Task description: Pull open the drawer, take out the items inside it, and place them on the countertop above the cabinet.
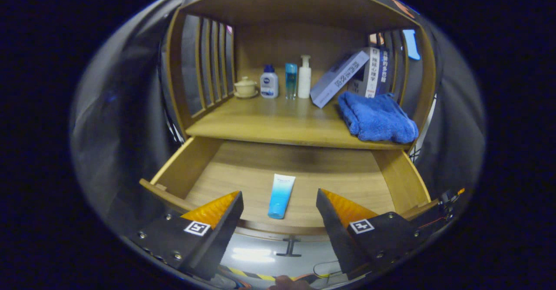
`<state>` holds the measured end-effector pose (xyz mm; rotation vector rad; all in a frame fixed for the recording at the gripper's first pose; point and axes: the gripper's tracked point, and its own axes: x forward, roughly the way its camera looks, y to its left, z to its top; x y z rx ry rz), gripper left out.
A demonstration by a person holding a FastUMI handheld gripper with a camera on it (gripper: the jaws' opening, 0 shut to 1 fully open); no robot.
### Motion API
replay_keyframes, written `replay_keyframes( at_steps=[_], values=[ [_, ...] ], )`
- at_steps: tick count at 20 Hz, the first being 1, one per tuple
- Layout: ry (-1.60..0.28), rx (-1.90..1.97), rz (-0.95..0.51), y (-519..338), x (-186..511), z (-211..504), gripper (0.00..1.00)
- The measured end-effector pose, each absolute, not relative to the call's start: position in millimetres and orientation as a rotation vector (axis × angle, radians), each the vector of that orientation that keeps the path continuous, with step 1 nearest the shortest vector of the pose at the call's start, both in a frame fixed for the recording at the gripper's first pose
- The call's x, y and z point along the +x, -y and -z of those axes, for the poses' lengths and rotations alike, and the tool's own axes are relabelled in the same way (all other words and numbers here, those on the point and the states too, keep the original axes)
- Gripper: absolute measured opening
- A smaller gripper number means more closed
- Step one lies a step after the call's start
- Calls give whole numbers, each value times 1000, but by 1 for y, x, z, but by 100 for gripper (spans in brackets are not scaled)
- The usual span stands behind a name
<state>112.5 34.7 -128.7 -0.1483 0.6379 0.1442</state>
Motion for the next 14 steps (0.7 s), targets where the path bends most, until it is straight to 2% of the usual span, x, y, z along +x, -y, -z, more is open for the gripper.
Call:
replay_keyframes(
  at_steps=[4,7,14],
  values=[
    [-819,-55,-233,-58,133,157,100],
    [-929,-49,-146,-53,146,172,100],
    [-1096,-84,-84,-56,174,220,100]
  ],
)
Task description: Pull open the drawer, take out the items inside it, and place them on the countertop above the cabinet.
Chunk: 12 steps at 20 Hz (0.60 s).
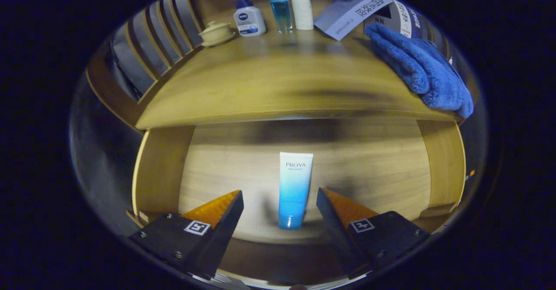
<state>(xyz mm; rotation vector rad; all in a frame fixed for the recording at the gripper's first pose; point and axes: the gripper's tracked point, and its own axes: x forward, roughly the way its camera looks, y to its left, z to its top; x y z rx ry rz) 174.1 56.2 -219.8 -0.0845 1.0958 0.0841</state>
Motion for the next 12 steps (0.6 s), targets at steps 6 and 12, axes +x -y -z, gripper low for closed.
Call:
replay_keyframes(
  at_steps=[6,12],
  values=[
    [-1240,-83,4,-39,168,249,64],
    [-1141,-172,-76,-41,177,243,38]
  ],
)
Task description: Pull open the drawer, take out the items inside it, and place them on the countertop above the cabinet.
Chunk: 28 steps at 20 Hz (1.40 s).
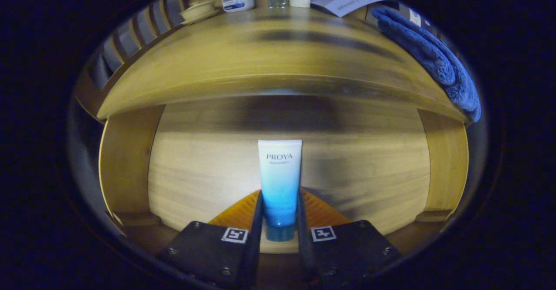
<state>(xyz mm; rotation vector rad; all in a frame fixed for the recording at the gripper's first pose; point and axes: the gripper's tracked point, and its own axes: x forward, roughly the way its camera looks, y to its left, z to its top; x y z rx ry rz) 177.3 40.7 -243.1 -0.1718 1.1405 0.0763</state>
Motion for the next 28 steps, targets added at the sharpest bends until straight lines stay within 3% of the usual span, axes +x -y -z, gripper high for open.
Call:
replay_keyframes(
  at_steps=[5,8,19,28],
  values=[
    [-842,-301,-106,-36,198,217,38],
    [-700,-169,-145,-46,202,190,38],
    [-201,-185,-198,-64,160,73,37],
    [-63,-179,-172,-85,184,-7,37]
  ],
)
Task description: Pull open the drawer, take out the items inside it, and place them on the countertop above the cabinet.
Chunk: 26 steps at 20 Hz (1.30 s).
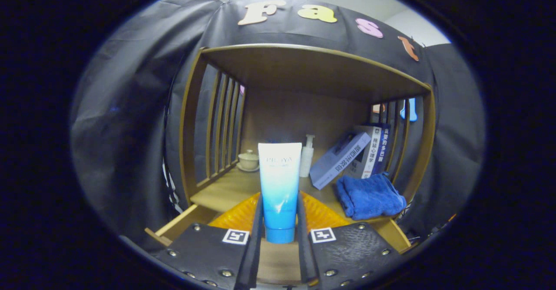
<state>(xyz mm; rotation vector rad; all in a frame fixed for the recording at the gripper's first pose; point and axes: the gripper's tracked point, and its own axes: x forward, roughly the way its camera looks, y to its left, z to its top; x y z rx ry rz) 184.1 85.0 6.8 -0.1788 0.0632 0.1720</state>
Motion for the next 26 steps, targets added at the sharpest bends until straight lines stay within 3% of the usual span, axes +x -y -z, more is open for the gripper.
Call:
replay_keyframes(
  at_steps=[12,26],
  values=[
    [-352,-145,-28,-42,286,88,38],
    [-345,-75,-5,-49,337,114,40]
  ],
)
